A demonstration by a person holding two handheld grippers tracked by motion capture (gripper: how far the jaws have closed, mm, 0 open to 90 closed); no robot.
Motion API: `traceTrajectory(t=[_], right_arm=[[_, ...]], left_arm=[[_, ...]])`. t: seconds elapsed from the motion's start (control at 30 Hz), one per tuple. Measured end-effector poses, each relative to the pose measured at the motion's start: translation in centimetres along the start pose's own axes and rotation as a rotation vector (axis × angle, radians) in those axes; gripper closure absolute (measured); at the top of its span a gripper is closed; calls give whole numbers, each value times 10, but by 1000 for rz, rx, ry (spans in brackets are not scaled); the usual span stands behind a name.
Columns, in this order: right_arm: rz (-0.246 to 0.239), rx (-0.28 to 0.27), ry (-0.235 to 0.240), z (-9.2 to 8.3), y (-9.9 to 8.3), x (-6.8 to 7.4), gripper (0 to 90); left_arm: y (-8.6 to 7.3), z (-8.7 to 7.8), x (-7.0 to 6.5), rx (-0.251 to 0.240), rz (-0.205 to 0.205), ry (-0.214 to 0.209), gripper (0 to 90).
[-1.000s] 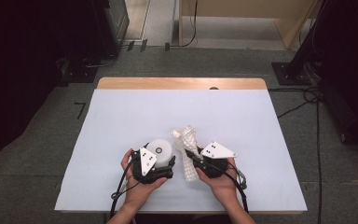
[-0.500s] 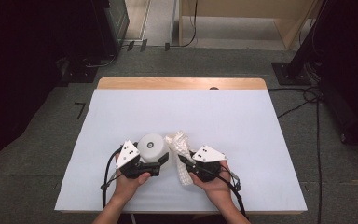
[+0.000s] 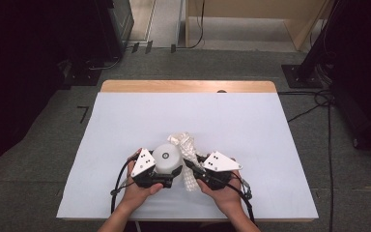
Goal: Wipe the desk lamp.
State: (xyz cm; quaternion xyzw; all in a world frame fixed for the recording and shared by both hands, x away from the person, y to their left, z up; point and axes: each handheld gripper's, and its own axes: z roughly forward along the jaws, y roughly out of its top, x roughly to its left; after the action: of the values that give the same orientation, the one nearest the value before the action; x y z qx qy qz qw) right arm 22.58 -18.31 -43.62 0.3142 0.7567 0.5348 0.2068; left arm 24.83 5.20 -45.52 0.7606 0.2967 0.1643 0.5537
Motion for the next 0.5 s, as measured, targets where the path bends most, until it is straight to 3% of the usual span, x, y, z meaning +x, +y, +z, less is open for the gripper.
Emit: traceTrajectory(t=[0.27, 0.5], right_arm=[[43, 164, 29, 23, -21, -3, 725], [62, 138, 28, 20, -14, -4, 725]], left_arm=[[3, -8, 9, -29, -24, 32, 83], [7, -6, 3, -25, -18, 42, 83]])
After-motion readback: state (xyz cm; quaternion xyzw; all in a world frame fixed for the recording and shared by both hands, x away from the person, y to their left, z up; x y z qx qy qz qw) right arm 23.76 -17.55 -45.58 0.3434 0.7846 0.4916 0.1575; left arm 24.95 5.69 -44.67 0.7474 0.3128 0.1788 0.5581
